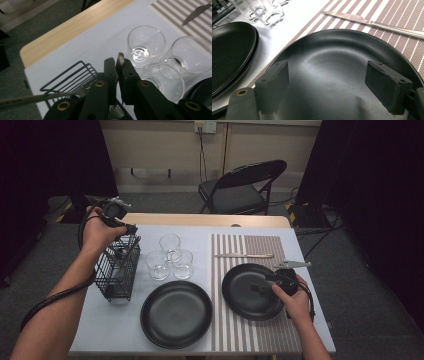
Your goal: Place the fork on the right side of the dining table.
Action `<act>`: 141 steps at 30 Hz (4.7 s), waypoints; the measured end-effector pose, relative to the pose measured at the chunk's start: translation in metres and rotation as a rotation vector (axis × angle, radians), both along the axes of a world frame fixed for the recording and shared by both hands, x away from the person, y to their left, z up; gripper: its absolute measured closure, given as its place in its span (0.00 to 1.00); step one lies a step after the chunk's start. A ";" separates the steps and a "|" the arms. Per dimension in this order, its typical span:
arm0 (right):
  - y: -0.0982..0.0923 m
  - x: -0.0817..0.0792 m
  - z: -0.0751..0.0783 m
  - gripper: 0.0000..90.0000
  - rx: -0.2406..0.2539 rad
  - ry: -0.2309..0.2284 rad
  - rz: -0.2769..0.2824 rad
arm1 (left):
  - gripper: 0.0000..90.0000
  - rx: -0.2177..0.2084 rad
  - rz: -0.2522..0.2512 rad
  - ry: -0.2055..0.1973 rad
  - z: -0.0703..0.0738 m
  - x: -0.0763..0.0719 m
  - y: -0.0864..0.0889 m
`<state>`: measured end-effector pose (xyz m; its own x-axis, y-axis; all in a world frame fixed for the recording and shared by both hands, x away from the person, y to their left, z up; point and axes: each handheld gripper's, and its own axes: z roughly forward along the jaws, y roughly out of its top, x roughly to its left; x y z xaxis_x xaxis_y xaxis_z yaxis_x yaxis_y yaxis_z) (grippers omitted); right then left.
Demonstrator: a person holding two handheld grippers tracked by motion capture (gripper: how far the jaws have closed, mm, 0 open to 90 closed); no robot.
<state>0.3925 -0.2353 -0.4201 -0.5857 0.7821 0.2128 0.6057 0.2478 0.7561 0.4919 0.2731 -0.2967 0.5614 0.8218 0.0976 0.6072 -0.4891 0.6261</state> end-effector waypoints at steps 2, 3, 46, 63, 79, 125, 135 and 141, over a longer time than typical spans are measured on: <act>0.000 0.000 0.000 0.20 0.003 0.001 0.000 | 0.96 0.016 0.010 -0.006 0.002 0.000 0.000; 0.000 0.000 0.000 0.20 0.003 0.001 0.000 | 0.96 0.016 0.010 -0.006 0.002 0.000 0.000; 0.004 -0.005 -0.001 0.21 0.007 0.005 -0.002 | 0.97 -0.071 0.029 -0.043 0.062 -0.016 0.015; 0.003 -0.006 0.002 0.21 0.004 -0.004 -0.001 | 0.97 -0.082 0.017 -0.063 0.087 -0.022 0.016; 0.002 -0.006 0.004 0.21 0.008 -0.013 -0.002 | 0.97 -0.094 -0.001 -0.065 0.118 -0.029 0.012; 0.005 -0.009 0.012 0.21 0.021 -0.033 0.007 | 0.97 -0.173 -0.208 -0.055 0.130 -0.034 -0.084; 0.006 -0.010 0.014 0.21 0.020 -0.039 0.012 | 0.97 -0.192 -0.260 -0.052 0.123 -0.040 -0.110; 0.008 -0.010 0.015 0.21 0.017 -0.041 0.015 | 0.97 -0.207 -0.281 -0.044 0.116 -0.042 -0.121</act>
<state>0.3821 -0.2274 -0.4054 -0.6061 0.7694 0.2014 0.5700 0.2437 0.7847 0.4497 0.1519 -0.1807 0.7673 0.6408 -0.0255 0.4369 -0.4932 0.7522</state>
